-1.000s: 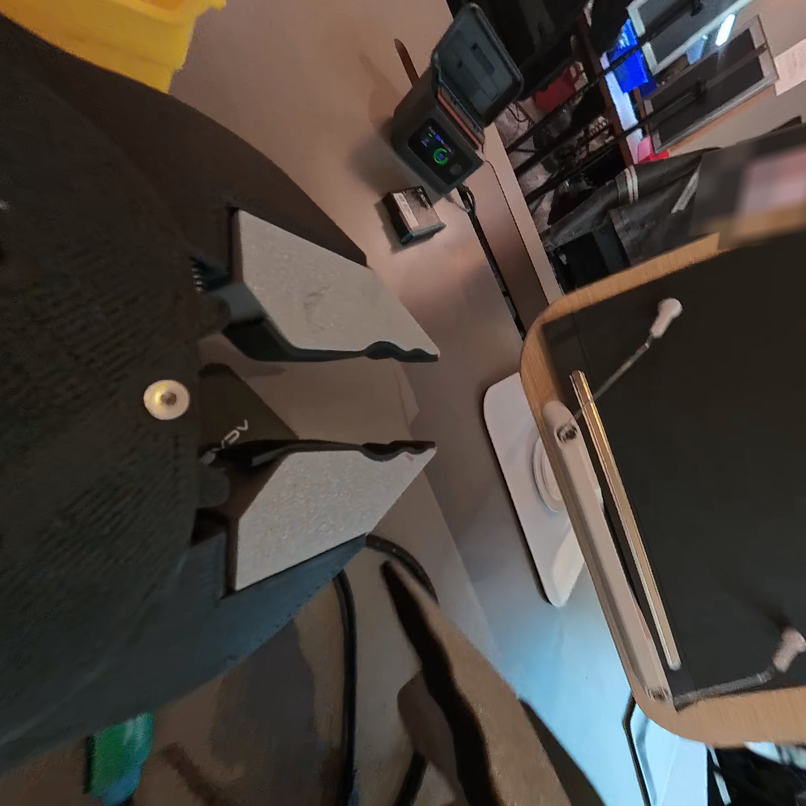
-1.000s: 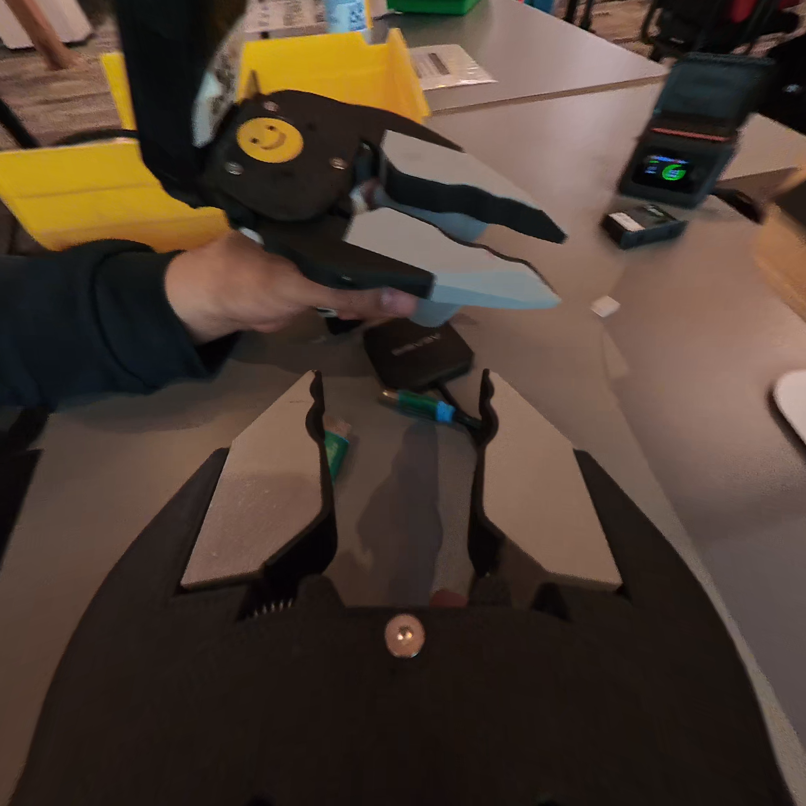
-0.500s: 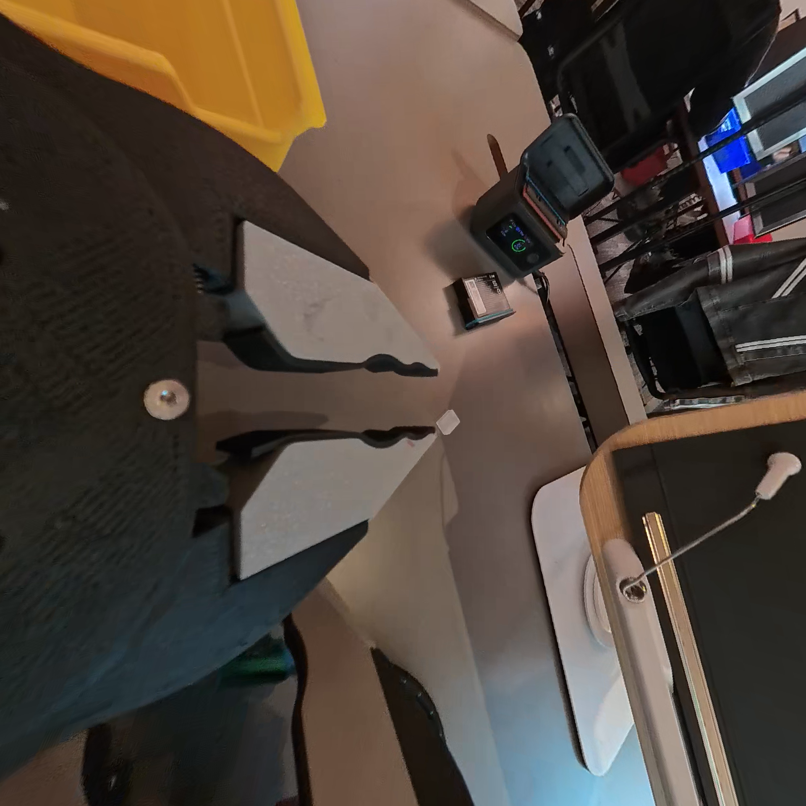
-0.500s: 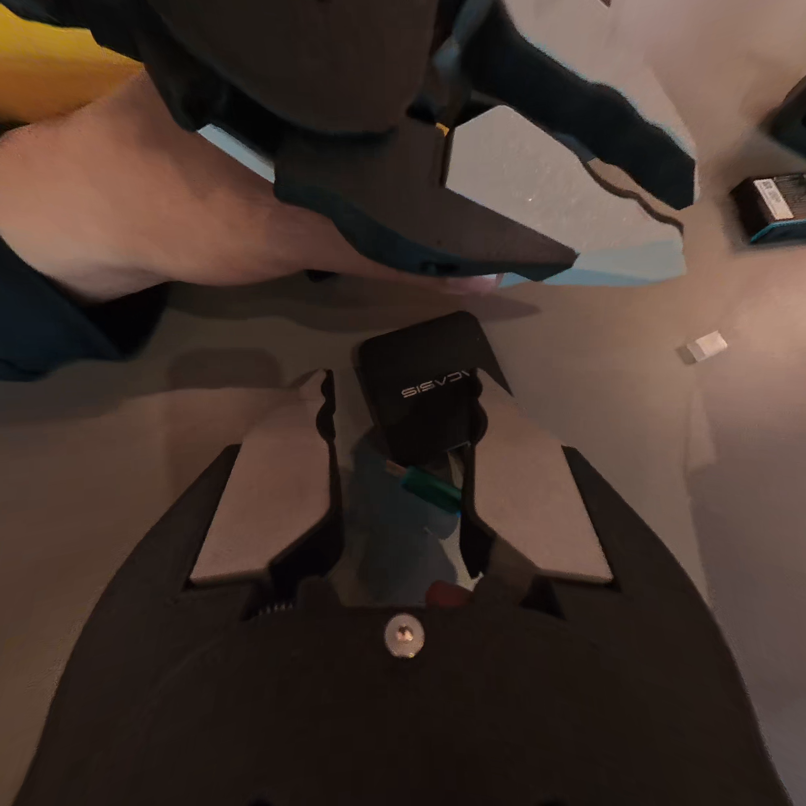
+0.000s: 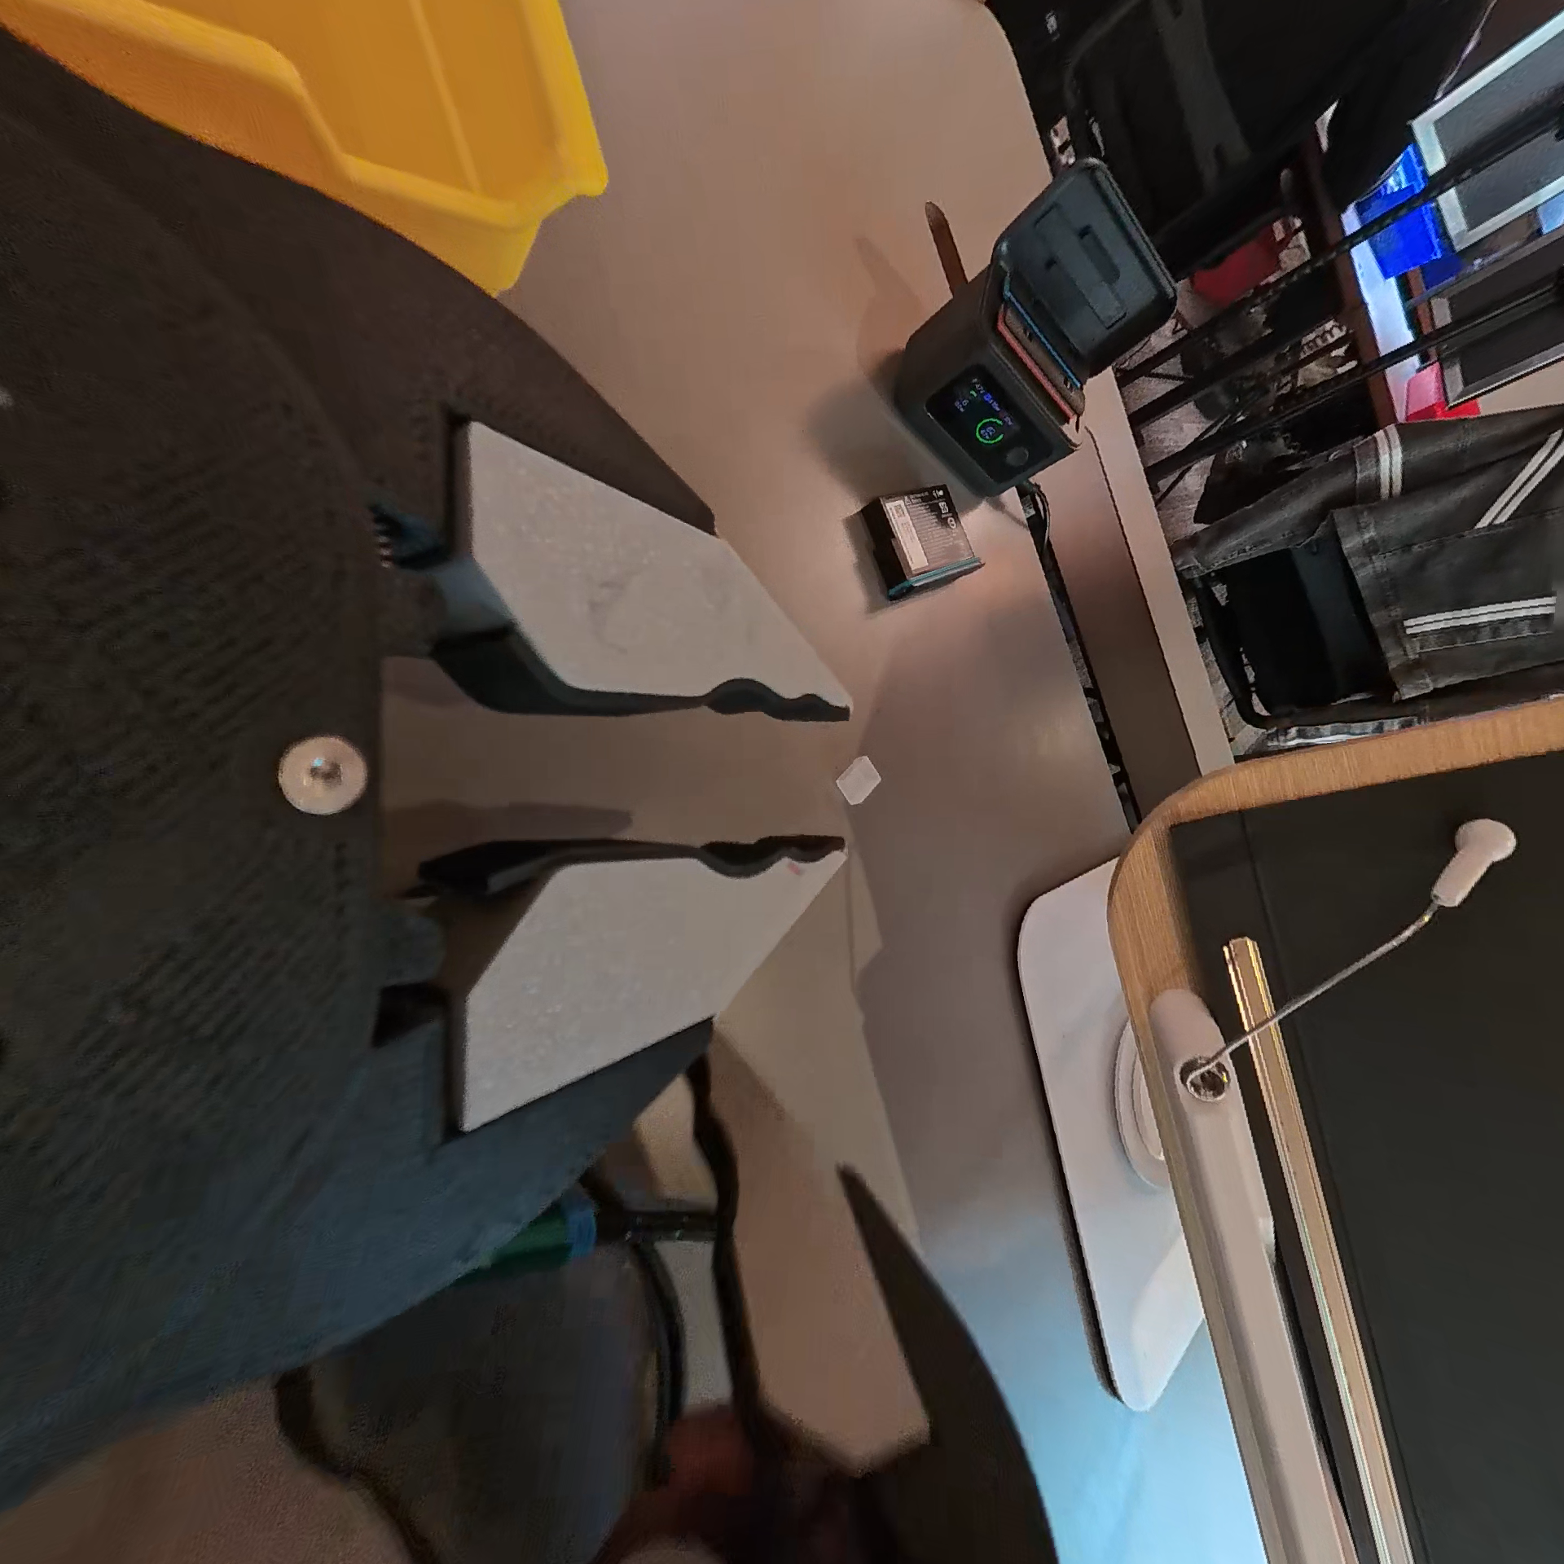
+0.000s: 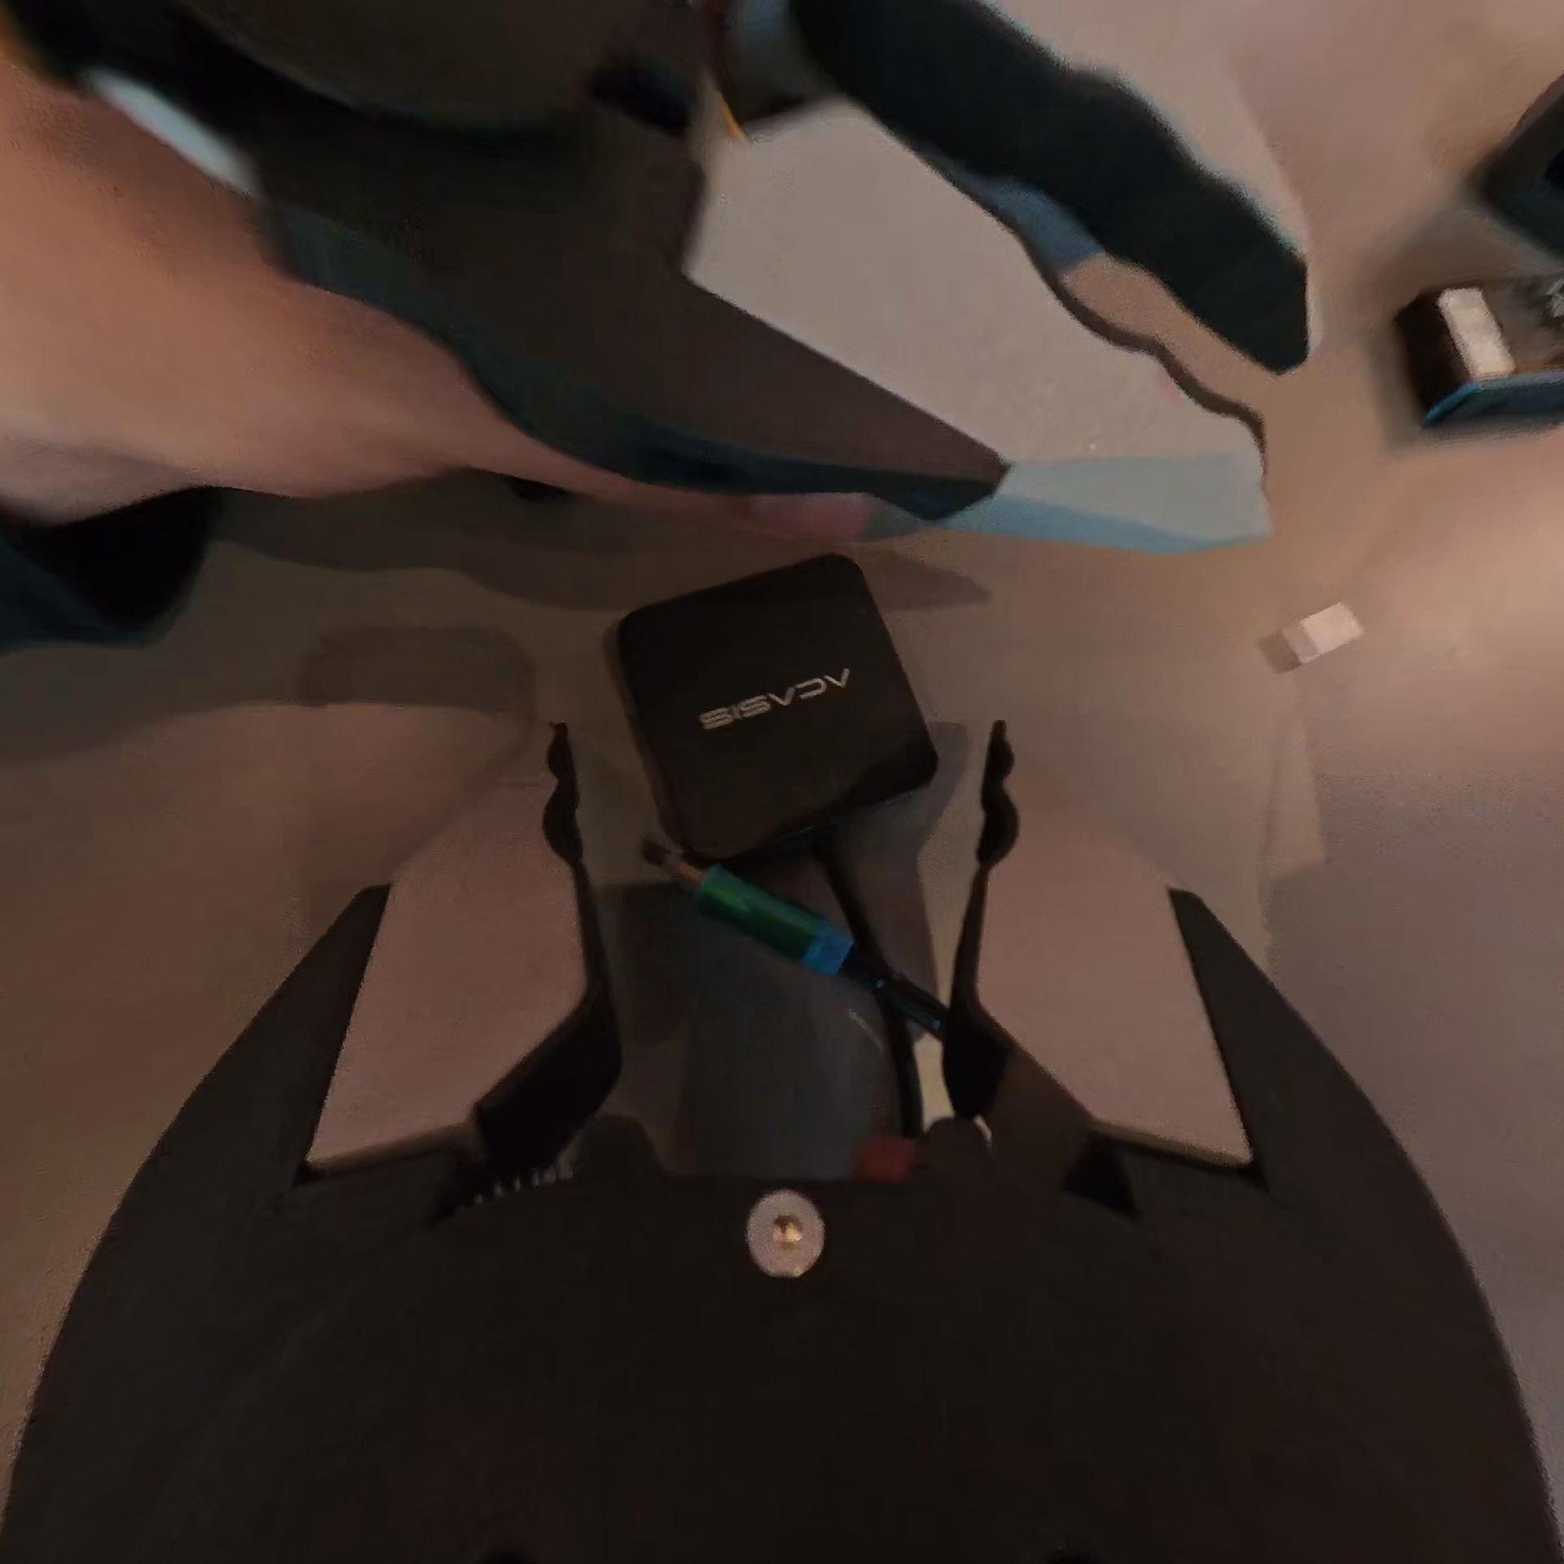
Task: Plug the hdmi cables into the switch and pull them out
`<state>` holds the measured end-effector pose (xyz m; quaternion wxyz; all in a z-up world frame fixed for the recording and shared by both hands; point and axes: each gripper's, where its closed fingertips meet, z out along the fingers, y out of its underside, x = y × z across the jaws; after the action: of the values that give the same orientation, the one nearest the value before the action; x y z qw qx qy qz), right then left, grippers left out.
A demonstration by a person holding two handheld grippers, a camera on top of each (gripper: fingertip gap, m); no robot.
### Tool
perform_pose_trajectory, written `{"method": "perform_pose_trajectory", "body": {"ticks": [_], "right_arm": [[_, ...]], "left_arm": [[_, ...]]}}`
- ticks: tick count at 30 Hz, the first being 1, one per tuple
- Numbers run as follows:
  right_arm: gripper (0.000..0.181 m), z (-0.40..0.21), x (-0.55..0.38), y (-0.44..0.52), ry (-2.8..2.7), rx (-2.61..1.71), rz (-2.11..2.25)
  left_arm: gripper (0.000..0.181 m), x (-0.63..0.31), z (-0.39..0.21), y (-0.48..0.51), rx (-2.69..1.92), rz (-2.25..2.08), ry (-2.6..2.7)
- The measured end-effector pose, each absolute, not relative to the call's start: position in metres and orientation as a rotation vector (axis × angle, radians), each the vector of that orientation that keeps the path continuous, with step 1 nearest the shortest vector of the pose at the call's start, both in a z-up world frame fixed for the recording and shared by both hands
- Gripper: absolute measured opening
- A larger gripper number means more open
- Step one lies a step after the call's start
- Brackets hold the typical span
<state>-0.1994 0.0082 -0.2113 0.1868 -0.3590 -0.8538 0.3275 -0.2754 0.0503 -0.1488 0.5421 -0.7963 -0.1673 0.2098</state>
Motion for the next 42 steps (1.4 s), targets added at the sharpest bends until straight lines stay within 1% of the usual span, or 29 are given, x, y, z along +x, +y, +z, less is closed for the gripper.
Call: {"method": "perform_pose_trajectory", "body": {"ticks": [1,2,3,4,5,7,9,13,16,20,23,25,27,29,31,32,33,36,37,38,40,42], "right_arm": [[0.1,-0.216,-0.202,0.007,-2.431,-1.035,0.937],[0.1,-0.218,-0.203,0.006,-2.452,-1.053,0.977],[0.091,-0.216,-0.206,0.008,-2.436,-1.056,0.991],[0.074,-0.215,-0.206,0.01,-2.445,-1.025,0.993],[0.07,-0.215,-0.203,0.01,-2.458,-0.996,0.998],[0.069,-0.215,-0.195,0.013,-2.482,-0.962,0.993],[0.069,-0.214,-0.191,0.025,-2.474,-1.017,0.976],[0.067,-0.183,-0.189,0.053,-2.323,-1.206,1.264],[0.067,-0.155,-0.184,0.087,-2.145,-1.277,1.394],[0.067,-0.149,-0.161,0.105,-2.148,-1.291,1.465],[0.067,-0.153,-0.145,0.099,-2.255,-1.234,1.451],[0.067,-0.156,-0.137,0.092,-2.33,-1.226,1.454],[0.067,-0.161,-0.13,0.082,-2.41,-1.218,1.459],[0.067,-0.171,-0.121,0.071,-2.516,-1.203,1.439],[0.067,-0.176,-0.115,0.061,-2.591,-1.156,1.422],[0.068,-0.179,-0.115,0.059,-2.609,-1.142,1.387],[0.068,-0.181,-0.118,0.059,-2.604,-1.139,1.346],[0.063,-0.176,-0.124,0.068,-2.557,-1.213,1.258],[0.056,-0.172,-0.122,0.072,-2.551,-1.228,1.22],[0.054,-0.167,-0.121,0.075,-2.53,-1.232,1.184],[0.054,-0.156,-0.118,0.083,-2.447,-1.25,1.12],[0.058,-0.144,-0.104,0.078,-2.387,-1.252,1.151]], "left_arm": [[0.025,-0.275,-0.149,0.051,-1.89,0.494,-0.396],[0.025,-0.275,-0.149,0.051,-1.892,0.491,-0.396],[0.025,-0.275,-0.149,0.051,-1.893,0.487,-0.395],[0.025,-0.274,-0.149,0.051,-1.893,0.481,-0.392],[0.025,-0.273,-0.149,0.052,-1.892,0.473,-0.386],[0.026,-0.271,-0.148,0.053,-1.883,0.451,-0.379],[0.027,-0.267,-0.145,0.056,-1.865,0.414,-0.366],[0.032,-0.256,-0.139,0.062,-1.835,0.372,-0.304],[0.035,-0.243,-0.135,0.066,-1.822,0.391,-0.197],[0.055,-0.21,-0.141,0.078,-1.859,0.389,0.024],[0.064,-0.178,-0.148,0.087,-1.863,0.448,0.249],[0.065,-0.158,-0.148,0.09,-1.822,0.546,0.422],[0.06,-0.144,-0.143,0.089,-1.727,0.69,0.554],[0.05,-0.131,-0.149,0.086,-1.675,0.805,0.69],[0.034,-0.127,-0.168,0.082,-1.696,0.888,0.831],[0.022,-0.131,-0.173,0.081,-1.699,0.949,0.871],[0.019,-0.134,-0.176,0.08,-1.706,0.977,0.906],[0.017,-0.144,-0.181,0.08,-1.825,0.882,0.832],[0.016,-0.148,-0.182,0.079,-1.855,0.853,0.794],[0.016,-0.155,-0.181,0.08,-1.873,0.856,0.753],[0.016,-0.167,-0.182,0.08,-1.9,0.882,0.693],[0.016,-0.172,-0.185,0.081,-1.924,0.875,0.663]]}}
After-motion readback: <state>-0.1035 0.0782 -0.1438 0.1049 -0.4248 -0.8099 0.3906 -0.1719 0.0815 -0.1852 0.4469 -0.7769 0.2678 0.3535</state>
